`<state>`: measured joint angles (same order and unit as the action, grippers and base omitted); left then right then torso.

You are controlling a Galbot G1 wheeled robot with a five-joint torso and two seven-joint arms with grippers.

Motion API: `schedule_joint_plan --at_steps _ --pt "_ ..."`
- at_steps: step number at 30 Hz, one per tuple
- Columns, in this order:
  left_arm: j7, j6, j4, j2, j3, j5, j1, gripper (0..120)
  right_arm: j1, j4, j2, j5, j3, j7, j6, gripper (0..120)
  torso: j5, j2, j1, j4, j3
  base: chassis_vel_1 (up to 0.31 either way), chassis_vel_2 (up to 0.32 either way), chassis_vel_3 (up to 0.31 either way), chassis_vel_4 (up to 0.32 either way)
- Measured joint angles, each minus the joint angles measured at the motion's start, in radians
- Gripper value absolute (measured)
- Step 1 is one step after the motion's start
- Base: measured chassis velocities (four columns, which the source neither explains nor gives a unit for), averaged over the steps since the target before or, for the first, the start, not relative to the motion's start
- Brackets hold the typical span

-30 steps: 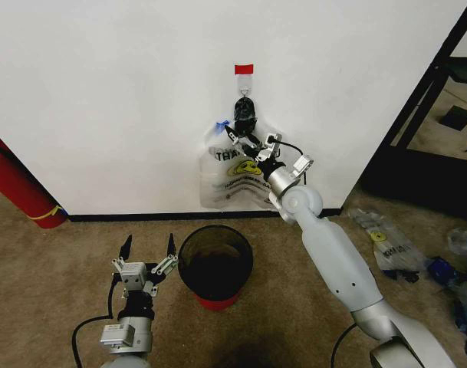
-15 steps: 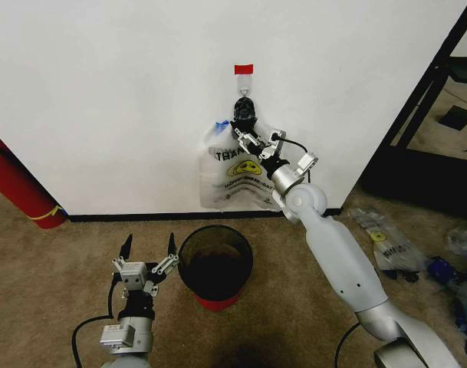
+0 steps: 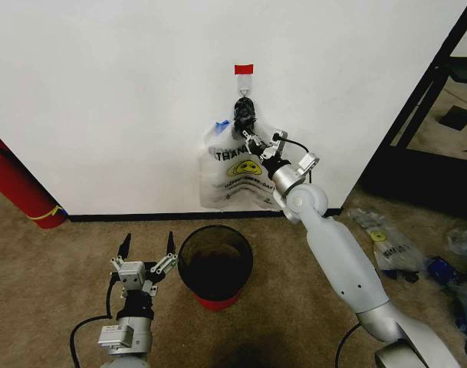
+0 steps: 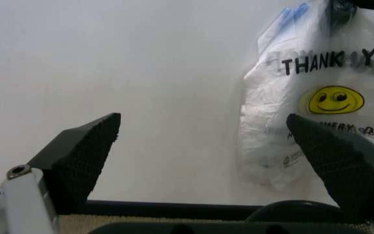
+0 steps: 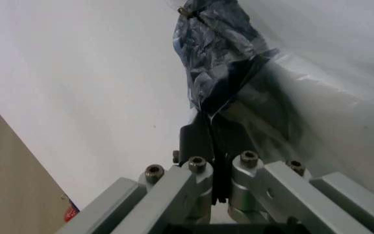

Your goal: Pick up the garbage bag from the wall and place it over the trash bin.

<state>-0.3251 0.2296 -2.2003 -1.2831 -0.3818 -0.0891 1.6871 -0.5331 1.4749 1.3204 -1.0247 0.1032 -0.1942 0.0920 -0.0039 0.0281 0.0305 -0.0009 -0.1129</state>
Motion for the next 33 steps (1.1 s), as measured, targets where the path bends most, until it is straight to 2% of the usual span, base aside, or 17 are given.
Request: schedule_joint_plan --at_steps 17,26,33 --pt "-0.003 0.000 -0.016 -0.003 -0.002 -0.001 0.007 100 -0.035 0.050 -0.020 -0.006 0.014 0.032 0.000 0 0.0000 0.000 0.000 0.0000 0.000 0.000 0.000 0.000 0.000" --pt "-0.003 0.000 -0.020 -0.005 0.006 0.001 0.007 100 -0.150 0.187 -0.063 -0.009 0.045 0.059 0.004 0 -0.0001 0.000 0.000 0.0001 0.000 0.000 0.000 0.000 0.000" --pt "-0.004 0.003 -0.023 -0.002 0.013 0.001 0.006 100 -0.311 0.318 -0.096 0.017 0.063 0.066 0.005 0 0.0001 0.000 0.000 0.0001 0.000 0.000 0.000 0.000 0.000"
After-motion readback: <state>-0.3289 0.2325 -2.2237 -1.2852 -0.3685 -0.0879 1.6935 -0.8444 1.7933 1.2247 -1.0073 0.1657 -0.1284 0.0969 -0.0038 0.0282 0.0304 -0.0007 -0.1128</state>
